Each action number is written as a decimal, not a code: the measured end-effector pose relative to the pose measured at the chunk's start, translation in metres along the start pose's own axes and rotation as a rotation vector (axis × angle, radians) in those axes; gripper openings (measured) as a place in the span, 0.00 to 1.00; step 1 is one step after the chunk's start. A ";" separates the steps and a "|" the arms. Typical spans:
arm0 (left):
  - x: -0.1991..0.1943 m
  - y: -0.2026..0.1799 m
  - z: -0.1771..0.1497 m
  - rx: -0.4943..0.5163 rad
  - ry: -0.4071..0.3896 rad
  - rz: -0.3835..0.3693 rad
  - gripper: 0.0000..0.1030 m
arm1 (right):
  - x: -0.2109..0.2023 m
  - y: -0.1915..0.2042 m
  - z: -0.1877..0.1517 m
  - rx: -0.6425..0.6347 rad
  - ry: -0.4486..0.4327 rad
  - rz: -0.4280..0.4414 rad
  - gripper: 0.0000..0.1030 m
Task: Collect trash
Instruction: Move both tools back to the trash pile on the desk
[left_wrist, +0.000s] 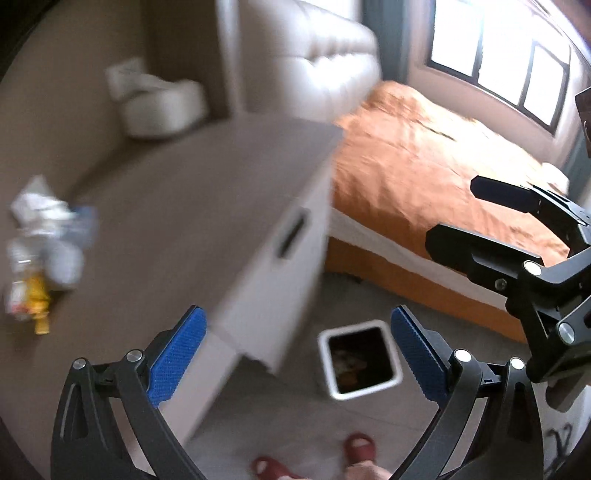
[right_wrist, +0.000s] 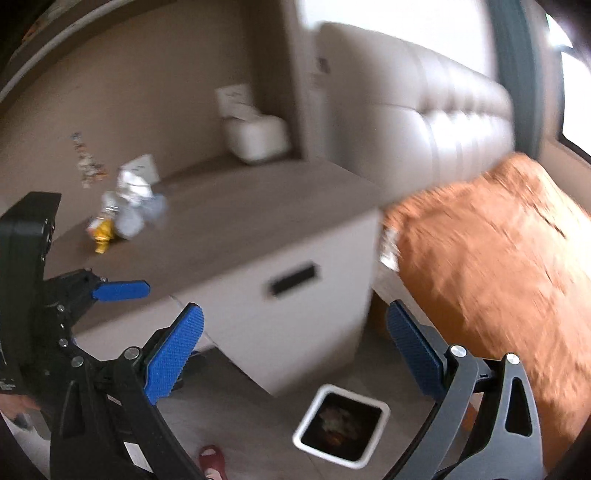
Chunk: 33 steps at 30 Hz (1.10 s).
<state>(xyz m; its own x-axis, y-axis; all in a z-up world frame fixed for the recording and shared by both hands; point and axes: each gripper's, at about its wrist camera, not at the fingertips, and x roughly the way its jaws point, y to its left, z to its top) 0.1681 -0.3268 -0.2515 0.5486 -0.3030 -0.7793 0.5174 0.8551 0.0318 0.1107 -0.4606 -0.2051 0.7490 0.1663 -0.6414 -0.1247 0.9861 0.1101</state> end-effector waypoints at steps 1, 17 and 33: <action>-0.008 0.011 0.000 -0.015 -0.011 0.024 0.95 | 0.000 0.012 0.008 -0.016 -0.012 0.025 0.96; -0.105 0.225 -0.046 -0.232 -0.098 0.339 0.95 | 0.042 0.179 0.079 -0.209 -0.047 0.273 0.96; -0.049 0.308 -0.037 -0.098 -0.089 0.145 0.94 | 0.131 0.236 0.062 0.026 0.122 0.193 0.88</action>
<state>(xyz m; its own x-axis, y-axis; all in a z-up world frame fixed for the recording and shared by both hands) 0.2767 -0.0331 -0.2270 0.6709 -0.2063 -0.7123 0.3649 0.9280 0.0749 0.2198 -0.2066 -0.2163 0.6283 0.3523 -0.6936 -0.2396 0.9359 0.2582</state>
